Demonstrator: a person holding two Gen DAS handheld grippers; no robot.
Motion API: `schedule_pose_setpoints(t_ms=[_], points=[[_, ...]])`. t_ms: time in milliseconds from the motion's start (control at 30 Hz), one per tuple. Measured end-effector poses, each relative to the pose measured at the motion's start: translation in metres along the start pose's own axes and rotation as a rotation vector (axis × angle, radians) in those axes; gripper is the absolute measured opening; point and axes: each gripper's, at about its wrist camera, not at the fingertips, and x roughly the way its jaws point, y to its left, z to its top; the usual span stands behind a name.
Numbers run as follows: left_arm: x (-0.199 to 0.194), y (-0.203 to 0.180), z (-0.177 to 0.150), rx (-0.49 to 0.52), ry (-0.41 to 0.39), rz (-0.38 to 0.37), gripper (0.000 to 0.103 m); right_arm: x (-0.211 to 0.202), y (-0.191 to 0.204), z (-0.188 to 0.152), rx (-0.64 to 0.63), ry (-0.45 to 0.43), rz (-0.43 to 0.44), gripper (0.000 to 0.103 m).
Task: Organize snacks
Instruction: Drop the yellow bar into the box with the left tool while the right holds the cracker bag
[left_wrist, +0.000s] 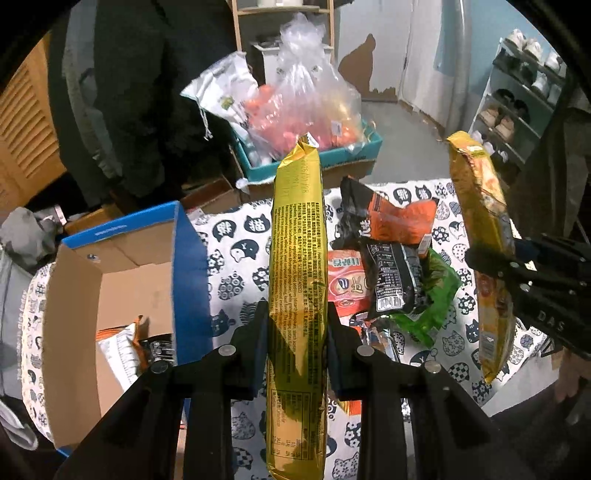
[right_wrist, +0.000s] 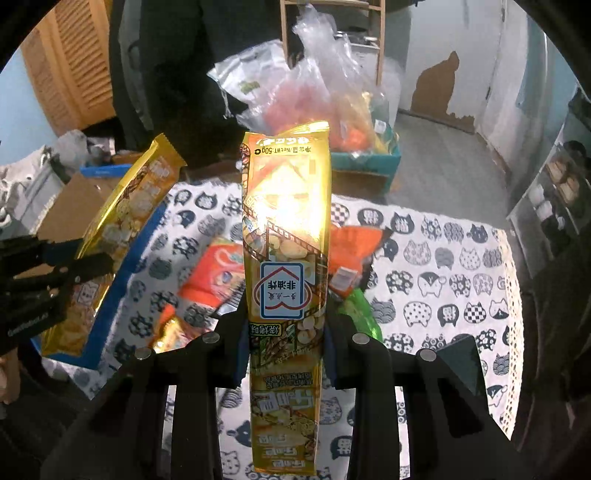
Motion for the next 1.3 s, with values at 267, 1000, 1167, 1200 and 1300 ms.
schedule_pose_setpoints(t_ms=[267, 1000, 1167, 1200, 1300], points=[[-0.023, 0.023, -0.005, -0.033, -0.038, 0.016, 0.027, -0.012, 0.023, 0.015, -0.023, -0.035, 0.032, 0.030], [-0.053, 0.110, -0.029, -0.170, -0.086, 0.082, 0.027, -0.016, 0.104, 0.057, -0.090, -0.066, 0.144, 0.030], [-0.047, 0.133, -0.035, -0.208, -0.071, 0.103, 0.027, -0.013, 0.120, 0.064, -0.102, -0.061, 0.163, 0.030], [-0.046, 0.137, -0.036, -0.213, -0.068, 0.109, 0.027, -0.012, 0.124, 0.066, -0.106, -0.060, 0.169, 0.030], [-0.042, 0.154, -0.042, -0.238, -0.053, 0.126, 0.027, -0.012, 0.134, 0.069, -0.117, -0.060, 0.176, 0.030]])
